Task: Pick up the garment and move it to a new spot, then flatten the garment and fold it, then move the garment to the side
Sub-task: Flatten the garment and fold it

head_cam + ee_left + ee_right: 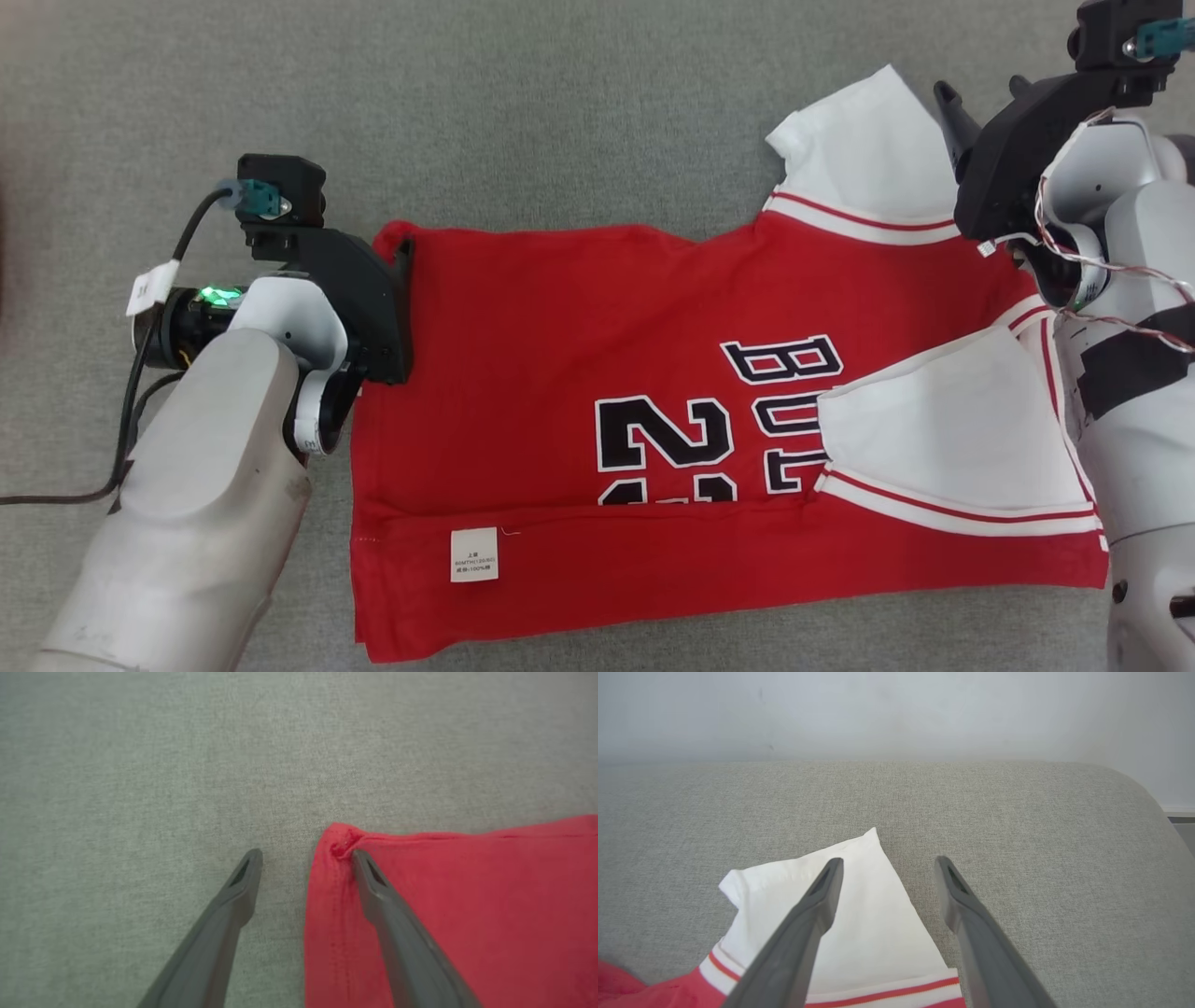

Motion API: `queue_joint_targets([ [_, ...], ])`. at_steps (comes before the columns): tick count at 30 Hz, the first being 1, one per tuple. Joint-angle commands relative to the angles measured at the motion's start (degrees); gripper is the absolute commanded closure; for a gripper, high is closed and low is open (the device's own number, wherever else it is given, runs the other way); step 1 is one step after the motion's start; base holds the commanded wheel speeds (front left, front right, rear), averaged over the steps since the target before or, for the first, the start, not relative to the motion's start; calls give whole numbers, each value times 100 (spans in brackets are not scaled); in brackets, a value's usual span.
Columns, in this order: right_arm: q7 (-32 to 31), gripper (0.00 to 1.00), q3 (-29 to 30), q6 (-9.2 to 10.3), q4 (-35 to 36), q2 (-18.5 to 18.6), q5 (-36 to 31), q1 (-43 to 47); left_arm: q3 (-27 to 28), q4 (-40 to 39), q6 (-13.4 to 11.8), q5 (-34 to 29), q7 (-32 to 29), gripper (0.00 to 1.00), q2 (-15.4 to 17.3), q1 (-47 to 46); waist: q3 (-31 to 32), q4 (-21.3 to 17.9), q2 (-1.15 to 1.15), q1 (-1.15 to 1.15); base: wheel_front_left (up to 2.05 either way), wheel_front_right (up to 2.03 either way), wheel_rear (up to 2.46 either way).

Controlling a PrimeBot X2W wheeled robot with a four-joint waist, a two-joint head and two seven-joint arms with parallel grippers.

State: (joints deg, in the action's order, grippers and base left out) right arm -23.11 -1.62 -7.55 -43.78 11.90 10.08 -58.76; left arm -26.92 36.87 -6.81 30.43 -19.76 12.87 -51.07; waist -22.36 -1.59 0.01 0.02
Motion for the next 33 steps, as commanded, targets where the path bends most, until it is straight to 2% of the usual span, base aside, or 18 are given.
queue_joint_targets([
  [1,64,0,-37,13,-75,56,54,-77,-10,53,15,-4,-30,0,-4,-51,-106,17,-1,-2,0,0,0],
  [6,212,0,-202,13,-420,174,112,-299,-122,249,113,-4,-244,0,5,-127,-136,40,-1,-2,0,0,0],
  [13,316,0,-378,13,-741,127,190,-568,-277,352,292,-101,-297,0,67,-308,-236,-19,-1,-2,0,0,0],
  [14,335,0,-409,13,-793,123,202,-614,-301,368,325,-108,-320,32,79,-343,-261,-30,-1,-2,0,0,0],
  [15,341,0,-434,13,-851,116,222,-656,-325,386,356,-114,-348,54,92,-384,-292,-41,-1,-2,0,0,0],
  [16,356,0,-450,13,-906,118,229,-696,-332,422,384,-83,-412,100,91,-403,-320,-46,-1,-2,0,0,0],
  [18,342,0,-504,13,-1031,164,214,-790,-355,492,484,18,-605,100,73,-412,-381,-30,-1,-2,0,0,0],
  [26,322,0,-702,13,-1334,506,204,-1250,-53,258,628,499,-921,100,110,-533,-597,136,-1,-2,0,0,0],
  [33,33,0,-934,13,-1700,569,420,-1375,-63,-77,580,584,-1034,100,149,-456,-642,369,-1,-2,0,0,0],
])
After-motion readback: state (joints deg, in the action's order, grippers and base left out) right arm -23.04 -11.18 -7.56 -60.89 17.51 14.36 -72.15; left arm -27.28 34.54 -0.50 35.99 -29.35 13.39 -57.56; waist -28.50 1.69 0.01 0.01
